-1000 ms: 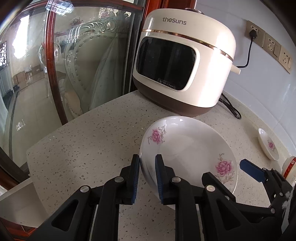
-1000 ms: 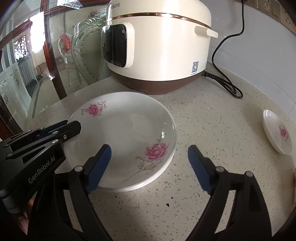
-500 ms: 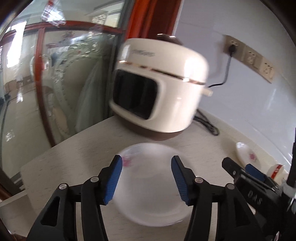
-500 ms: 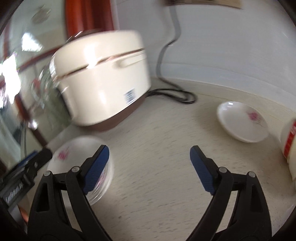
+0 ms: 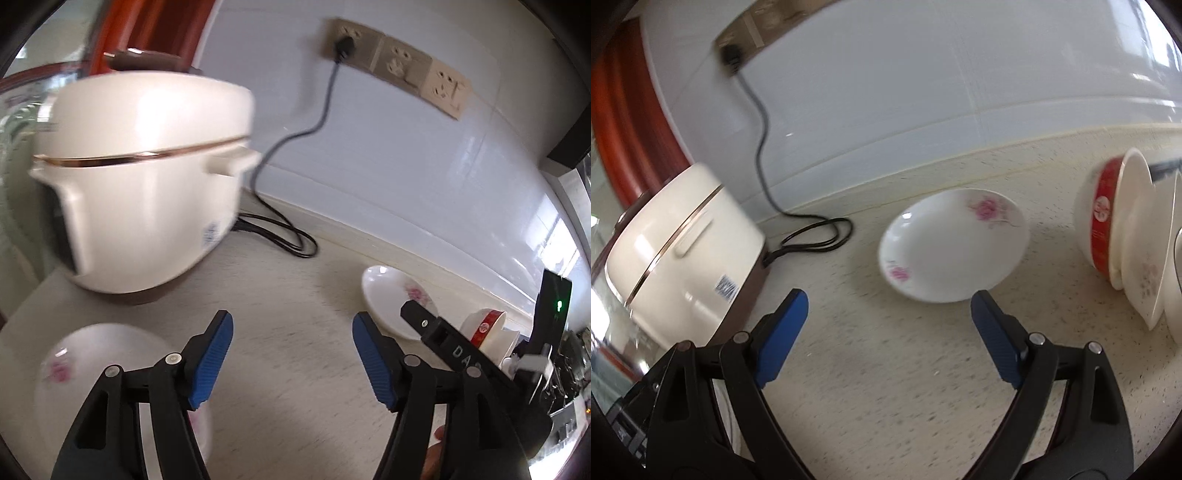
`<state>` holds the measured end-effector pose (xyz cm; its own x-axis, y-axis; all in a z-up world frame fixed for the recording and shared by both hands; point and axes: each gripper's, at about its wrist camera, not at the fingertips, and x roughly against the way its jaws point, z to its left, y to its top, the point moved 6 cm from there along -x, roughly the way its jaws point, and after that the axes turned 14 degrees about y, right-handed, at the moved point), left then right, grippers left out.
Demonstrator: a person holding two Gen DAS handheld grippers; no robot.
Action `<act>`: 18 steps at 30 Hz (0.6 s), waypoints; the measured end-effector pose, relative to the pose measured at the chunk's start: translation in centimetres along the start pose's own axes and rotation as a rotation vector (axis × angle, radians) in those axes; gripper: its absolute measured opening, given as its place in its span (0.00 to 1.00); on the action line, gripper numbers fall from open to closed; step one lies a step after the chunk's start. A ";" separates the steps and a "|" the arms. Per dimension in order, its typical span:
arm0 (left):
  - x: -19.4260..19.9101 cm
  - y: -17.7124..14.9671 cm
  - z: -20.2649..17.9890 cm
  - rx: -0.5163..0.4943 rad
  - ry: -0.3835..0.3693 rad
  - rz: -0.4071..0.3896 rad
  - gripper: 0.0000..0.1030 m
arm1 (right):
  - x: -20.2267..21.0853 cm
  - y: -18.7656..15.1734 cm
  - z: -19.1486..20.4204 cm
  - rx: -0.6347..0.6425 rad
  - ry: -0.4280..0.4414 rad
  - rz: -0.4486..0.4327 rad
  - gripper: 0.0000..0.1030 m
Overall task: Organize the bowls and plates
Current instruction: 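Move both grippers toward the pink-flower plate beside the bowls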
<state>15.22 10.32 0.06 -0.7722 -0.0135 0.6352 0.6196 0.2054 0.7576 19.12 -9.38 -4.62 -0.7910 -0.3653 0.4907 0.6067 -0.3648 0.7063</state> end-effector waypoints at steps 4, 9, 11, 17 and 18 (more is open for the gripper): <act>-3.0 0.7 -2.2 0.033 -0.059 0.074 0.66 | -0.2 0.7 -2.1 -0.062 -0.019 -0.019 0.88; -6.9 0.8 -5.0 0.047 -0.127 0.166 0.66 | -0.3 1.2 -3.9 -0.094 -0.054 -0.035 0.88; -8.1 0.7 -6.1 0.037 -0.133 0.195 0.66 | -0.4 1.4 -4.5 -0.100 -0.062 -0.042 0.88; -11.4 1.2 -7.6 0.060 -0.167 0.234 0.66 | -1.1 1.8 -7.1 -0.159 -0.069 -0.038 0.88; -12.0 1.2 -7.6 0.070 -0.165 0.245 0.66 | -1.2 1.9 -7.4 -0.168 -0.069 -0.039 0.88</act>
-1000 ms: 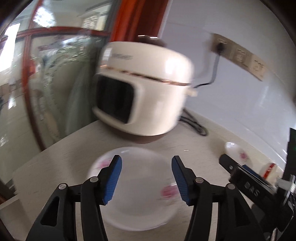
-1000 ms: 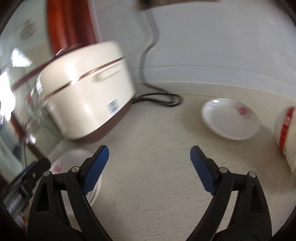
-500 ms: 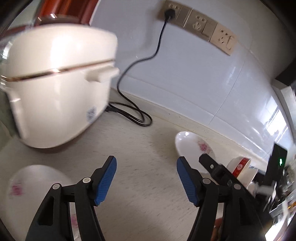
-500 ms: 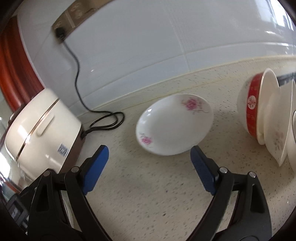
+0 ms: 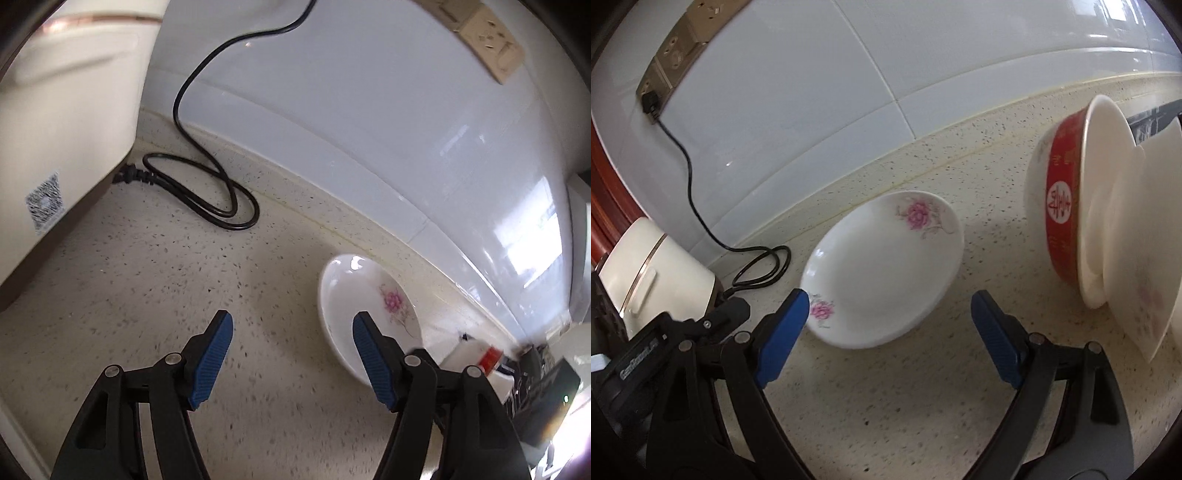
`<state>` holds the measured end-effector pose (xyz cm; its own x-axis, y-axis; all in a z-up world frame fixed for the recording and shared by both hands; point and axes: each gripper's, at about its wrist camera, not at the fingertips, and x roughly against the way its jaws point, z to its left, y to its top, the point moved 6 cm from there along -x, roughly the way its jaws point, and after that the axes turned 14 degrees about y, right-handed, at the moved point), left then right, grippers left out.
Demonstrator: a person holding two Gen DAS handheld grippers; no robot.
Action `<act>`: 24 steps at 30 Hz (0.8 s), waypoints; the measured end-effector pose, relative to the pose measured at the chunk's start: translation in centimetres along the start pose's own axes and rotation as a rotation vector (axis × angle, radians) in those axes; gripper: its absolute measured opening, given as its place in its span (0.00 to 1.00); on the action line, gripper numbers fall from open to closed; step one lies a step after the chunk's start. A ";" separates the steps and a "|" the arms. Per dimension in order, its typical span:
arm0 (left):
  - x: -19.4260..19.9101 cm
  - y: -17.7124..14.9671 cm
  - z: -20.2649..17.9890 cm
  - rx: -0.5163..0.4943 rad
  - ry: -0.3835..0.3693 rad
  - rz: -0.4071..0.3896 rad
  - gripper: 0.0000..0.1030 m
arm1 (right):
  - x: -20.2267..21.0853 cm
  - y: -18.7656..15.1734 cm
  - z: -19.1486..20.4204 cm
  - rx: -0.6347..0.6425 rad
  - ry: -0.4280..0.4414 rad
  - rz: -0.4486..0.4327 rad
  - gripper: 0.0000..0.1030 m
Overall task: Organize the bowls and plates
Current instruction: 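Move both grippers toward the pink-flower plate beside the bowls, then close both grippers on the rim of that plate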
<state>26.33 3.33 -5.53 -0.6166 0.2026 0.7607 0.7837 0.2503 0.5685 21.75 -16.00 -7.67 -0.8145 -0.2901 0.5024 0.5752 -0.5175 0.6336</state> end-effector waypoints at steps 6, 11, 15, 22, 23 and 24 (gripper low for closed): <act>-2.1 -0.3 -1.4 -0.028 -0.024 0.030 0.66 | -0.8 0.2 -1.3 -0.047 0.000 0.015 0.88; -3.5 -0.4 -2.5 -0.065 -0.036 0.035 0.63 | -1.0 0.4 -2.0 -0.075 0.011 0.019 0.88; -4.3 -0.8 -3.0 -0.085 -0.049 0.042 0.57 | -0.9 0.5 -2.2 -0.073 0.010 0.016 0.87; -4.5 -1.2 -4.1 -0.168 -0.034 0.011 0.50 | -1.4 0.5 -2.0 -0.058 0.016 0.033 0.73; -4.6 -1.3 -4.3 -0.181 -0.024 0.008 0.49 | -1.5 0.5 -2.0 -0.059 0.021 0.037 0.70; -4.6 -1.3 -4.4 -0.189 -0.019 0.008 0.47 | -1.6 0.4 -2.0 -0.062 0.034 0.044 0.69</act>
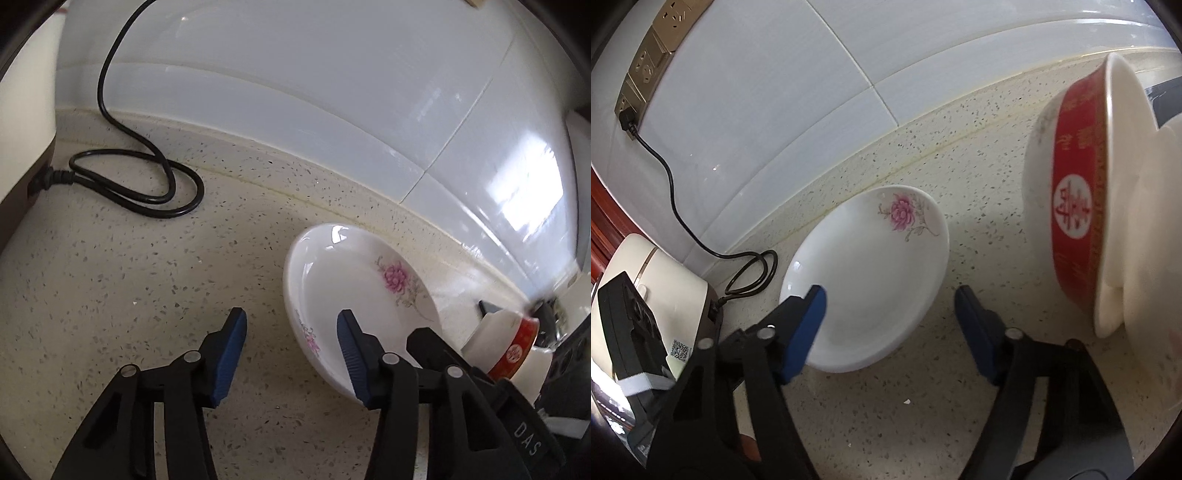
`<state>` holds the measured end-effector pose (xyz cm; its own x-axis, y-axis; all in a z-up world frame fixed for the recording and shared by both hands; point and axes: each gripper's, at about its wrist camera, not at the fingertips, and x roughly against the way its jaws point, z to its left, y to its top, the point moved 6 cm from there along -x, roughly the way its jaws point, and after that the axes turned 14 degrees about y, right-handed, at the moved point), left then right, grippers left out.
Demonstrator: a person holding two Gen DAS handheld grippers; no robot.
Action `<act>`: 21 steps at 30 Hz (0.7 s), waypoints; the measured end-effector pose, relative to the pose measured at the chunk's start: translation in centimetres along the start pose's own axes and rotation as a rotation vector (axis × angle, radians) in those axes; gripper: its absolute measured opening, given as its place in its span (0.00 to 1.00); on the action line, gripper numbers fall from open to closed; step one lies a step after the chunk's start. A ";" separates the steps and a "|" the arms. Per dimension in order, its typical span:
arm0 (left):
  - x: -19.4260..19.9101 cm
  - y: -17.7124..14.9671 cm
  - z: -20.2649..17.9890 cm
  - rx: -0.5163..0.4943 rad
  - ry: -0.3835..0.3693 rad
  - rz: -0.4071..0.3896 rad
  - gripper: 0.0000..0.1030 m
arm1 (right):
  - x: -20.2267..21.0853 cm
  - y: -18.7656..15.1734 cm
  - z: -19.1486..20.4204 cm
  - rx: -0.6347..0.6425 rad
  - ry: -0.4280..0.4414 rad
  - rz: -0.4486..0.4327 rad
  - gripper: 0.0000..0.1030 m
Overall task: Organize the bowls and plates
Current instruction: 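Close both grippers on the rim of that plate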
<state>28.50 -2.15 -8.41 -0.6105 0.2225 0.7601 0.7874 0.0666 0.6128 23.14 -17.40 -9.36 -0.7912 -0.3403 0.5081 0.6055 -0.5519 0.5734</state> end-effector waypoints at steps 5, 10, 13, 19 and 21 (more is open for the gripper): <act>-0.5 -0.6 -1.0 -0.032 -0.024 0.024 0.21 | -0.6 -0.2 0.4 0.018 -0.001 0.024 0.60; -0.4 -0.7 -0.6 -0.014 -0.015 0.025 0.21 | -0.7 -0.4 0.4 0.019 0.001 0.034 0.52; 0.1 -0.8 0.1 0.001 0.027 0.016 0.20 | -0.9 -0.6 0.4 0.015 0.015 0.052 0.39; 0.8 -1.1 1.5 0.032 0.105 0.022 0.20 | -1.2 -1.1 1.6 0.077 0.026 0.076 0.29; 1.3 -1.3 2.0 0.036 0.119 0.023 0.20 | -1.1 -1.1 2.1 0.103 0.026 0.069 0.28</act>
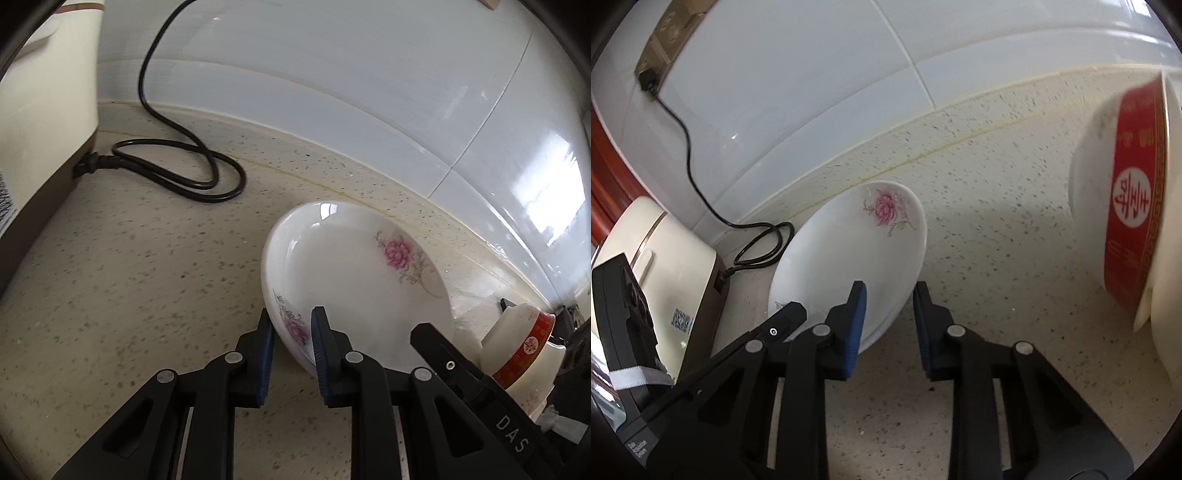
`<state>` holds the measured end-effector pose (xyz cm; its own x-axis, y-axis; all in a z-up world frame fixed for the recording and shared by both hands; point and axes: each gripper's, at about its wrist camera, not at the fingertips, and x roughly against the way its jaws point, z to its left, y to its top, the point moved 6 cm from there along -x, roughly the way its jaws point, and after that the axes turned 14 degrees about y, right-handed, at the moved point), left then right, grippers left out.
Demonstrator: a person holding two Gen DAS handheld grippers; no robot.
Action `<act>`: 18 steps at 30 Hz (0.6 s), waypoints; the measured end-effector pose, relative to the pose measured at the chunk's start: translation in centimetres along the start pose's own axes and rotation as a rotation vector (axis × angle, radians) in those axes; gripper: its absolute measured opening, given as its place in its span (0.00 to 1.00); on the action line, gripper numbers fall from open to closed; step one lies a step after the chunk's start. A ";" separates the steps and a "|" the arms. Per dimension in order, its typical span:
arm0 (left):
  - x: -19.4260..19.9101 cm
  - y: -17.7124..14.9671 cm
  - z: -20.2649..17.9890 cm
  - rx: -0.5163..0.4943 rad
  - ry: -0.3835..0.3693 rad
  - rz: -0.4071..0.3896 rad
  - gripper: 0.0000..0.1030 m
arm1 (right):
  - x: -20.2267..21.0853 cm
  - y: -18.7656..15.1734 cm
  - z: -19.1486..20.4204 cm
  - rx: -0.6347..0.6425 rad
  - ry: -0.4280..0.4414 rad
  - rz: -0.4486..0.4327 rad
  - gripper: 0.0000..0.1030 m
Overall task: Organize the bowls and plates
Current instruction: 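Close both grippers on the rim of that plate, then lift the plate with both grippers and lower it onto the stacked plates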
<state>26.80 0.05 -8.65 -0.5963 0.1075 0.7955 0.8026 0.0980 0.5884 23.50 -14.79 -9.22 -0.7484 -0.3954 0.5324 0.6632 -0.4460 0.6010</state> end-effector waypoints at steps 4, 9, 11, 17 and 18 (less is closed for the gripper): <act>1.6 -0.4 1.0 0.004 0.023 -0.021 0.20 | 0.1 -0.2 0.8 0.030 0.016 0.000 0.27; 4.8 -0.2 2.3 0.023 0.052 -0.074 0.18 | 0.1 -0.5 1.8 0.048 0.053 0.008 0.26; 5.9 0.0 2.5 0.028 0.066 -0.098 0.18 | 0.2 -0.6 2.4 0.062 0.065 0.007 0.26; 8.1 -0.5 3.7 0.081 0.081 -0.132 0.18 | 0.8 -1.2 4.5 0.107 0.106 0.017 0.26; 8.4 -0.6 3.9 0.090 0.084 -0.137 0.17 | 0.9 -1.4 4.9 0.113 0.114 0.020 0.26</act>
<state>21.25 4.77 -2.85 -0.6937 0.0042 0.7203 0.7071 0.1945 0.6798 21.85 -10.57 -6.68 -0.7257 -0.4947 0.4782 0.6692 -0.3464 0.6574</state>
